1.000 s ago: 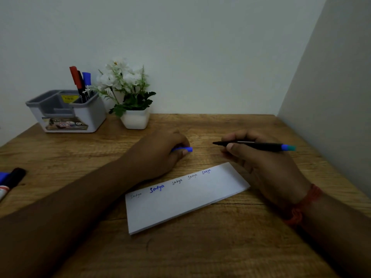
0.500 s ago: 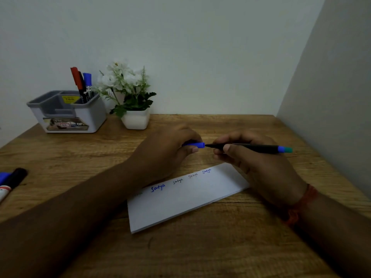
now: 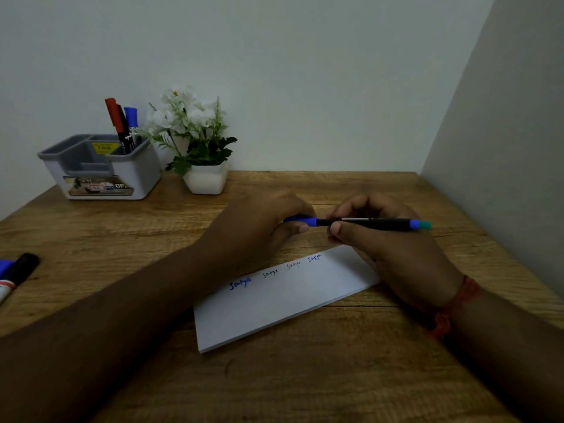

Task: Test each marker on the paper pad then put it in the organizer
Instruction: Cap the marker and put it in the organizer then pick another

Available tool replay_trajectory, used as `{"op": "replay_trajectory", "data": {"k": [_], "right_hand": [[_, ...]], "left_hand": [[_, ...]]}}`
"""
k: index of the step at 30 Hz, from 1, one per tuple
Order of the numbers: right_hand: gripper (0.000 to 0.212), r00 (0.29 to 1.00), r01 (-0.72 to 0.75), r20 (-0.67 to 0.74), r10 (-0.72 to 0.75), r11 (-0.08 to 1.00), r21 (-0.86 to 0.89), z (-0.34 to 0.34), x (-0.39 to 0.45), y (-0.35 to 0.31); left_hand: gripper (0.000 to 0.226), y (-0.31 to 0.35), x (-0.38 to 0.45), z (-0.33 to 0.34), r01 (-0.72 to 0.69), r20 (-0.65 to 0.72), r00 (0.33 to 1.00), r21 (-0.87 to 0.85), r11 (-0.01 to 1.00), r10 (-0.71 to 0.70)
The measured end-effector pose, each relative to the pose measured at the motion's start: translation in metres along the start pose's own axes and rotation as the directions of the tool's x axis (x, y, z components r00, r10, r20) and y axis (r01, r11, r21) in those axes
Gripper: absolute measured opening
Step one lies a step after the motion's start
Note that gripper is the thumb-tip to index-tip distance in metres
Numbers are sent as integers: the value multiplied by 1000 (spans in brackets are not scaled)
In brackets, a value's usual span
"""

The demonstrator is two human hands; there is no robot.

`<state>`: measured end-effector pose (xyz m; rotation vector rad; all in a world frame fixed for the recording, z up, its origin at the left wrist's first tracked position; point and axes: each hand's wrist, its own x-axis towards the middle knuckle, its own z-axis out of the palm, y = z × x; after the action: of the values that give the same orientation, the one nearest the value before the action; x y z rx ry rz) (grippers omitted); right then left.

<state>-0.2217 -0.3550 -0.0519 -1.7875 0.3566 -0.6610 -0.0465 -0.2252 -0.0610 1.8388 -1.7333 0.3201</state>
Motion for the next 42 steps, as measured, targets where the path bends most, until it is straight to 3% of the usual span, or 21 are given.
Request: {"op": "replay_trajectory", "data": {"k": [9, 16, 19, 22, 25, 29, 37, 42], "right_hand": [[8, 998, 47, -27, -49, 997, -62, 5, 0, 0], [8, 998, 0, -65, -1, 1000, -15, 10, 1, 5], [9, 994, 8, -110, -6, 1000, 19, 11, 3, 4], [14, 987, 16, -158, -8, 999, 48, 8, 6, 3], [21, 978, -30, -200, 55, 991, 129, 4, 10, 2], [23, 982, -100, -133, 131, 971, 215, 6, 5, -4], [12, 976, -208, -53, 213, 973, 100, 28, -7, -16], [26, 974, -188, 108, 197, 978, -89, 58, 2, -36]], "left_hand": [[17, 5, 2, 2, -148, -51, 987, 117, 982, 155], [17, 3, 5, 5, -149, -57, 986, 119, 982, 156], [16, 4, 8, 5, -117, -69, 990, 98, 988, 124], [36, -1, 3, 1, -78, -81, 993, 116, 990, 88], [54, -10, -4, -6, -38, -66, 996, 261, 965, 57], [68, -16, -1, -22, -3, -41, 999, 449, 894, 24], [78, -36, -19, -65, 197, -66, 978, 608, 770, -198], [78, -66, -66, -112, 309, -134, 946, 646, 698, -295]]}}
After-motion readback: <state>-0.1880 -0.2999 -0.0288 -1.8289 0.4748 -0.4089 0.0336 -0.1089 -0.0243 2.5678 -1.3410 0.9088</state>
